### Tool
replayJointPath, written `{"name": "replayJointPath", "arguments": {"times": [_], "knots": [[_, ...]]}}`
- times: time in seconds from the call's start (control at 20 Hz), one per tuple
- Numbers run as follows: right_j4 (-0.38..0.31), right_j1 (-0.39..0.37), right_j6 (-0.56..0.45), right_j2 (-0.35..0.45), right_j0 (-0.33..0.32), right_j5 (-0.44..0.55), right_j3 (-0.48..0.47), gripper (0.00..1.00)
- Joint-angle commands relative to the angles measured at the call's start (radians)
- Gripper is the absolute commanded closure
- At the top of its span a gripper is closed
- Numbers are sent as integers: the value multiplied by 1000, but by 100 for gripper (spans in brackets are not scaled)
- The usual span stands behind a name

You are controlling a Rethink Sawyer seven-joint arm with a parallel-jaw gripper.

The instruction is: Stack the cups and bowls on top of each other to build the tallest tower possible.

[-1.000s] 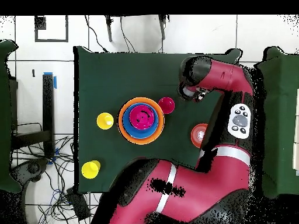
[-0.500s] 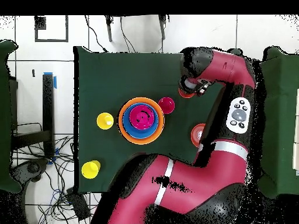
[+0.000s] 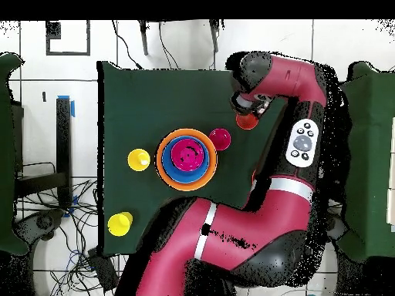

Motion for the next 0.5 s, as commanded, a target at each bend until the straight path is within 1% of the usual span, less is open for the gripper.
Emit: {"name": "replayJointPath", "arguments": {"times": [0.05, 0.3, 0.5], "knots": [[30, 37, 208, 46, 42, 33, -8, 0], [55, 68, 253, 37, 58, 16, -31, 0], [73, 71, 260, 19, 65, 14, -27, 0]]}}
